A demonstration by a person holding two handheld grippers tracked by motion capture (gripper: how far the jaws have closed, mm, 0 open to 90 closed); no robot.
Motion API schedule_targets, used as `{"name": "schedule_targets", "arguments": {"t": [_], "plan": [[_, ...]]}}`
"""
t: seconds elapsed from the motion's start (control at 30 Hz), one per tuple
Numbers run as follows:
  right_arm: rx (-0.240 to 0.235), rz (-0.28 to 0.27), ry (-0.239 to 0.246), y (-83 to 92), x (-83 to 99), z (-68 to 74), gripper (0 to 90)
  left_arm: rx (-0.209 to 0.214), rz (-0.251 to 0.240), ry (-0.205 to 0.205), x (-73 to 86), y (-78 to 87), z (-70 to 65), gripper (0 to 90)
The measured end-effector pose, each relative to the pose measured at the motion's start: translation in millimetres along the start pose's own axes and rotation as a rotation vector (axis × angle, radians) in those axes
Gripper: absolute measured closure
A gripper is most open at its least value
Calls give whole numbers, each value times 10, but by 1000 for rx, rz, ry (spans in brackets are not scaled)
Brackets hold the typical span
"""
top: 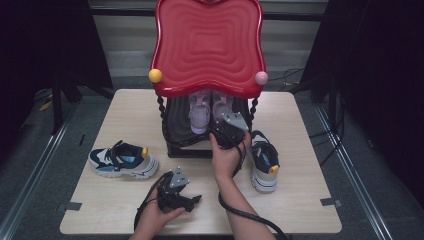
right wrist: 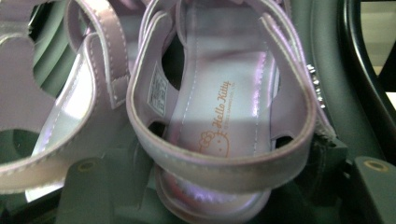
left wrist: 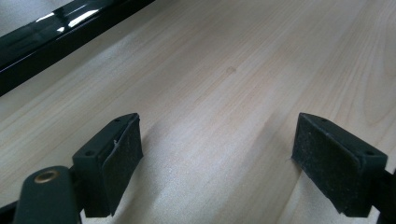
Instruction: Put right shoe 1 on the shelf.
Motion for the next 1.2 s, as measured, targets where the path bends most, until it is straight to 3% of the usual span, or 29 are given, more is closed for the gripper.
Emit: {"name": "schedule_targets", "arguments": {"t": [0.13,0.27,0.47,0.63,0.73,1.0,1.2], "plan": [[-30,21,13,25,23,4,266,0,0,0,0,0,0,154],[-43,34,60,69,72,-10,235,0,-2,-1,-1,-1,0,154],[-61,29,75,146,79,-11,247,0,0,0,0,0,0,154],[-59,57,88,100,108,-38,280,0,0,-1,0,0,0,154],[-54,50,87,93,109,-51,329,0,0,-1,0,0,0,154],[-63,55,50,110,95,-46,342,-1,-2,-2,-2,-1,2,154],[-65,49,58,154,87,-35,348,1,0,-1,0,0,0,154]]}}
Point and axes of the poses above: each handheld gripper's, and its own axes: y roughly backward along the jaws, x roughly out of its underside, z roughly to its left, the point moved 7 cm from there along -y, roughly forward along the jaws, and after that the axes turned 12 degrees about -y, right-handed, at the moved point
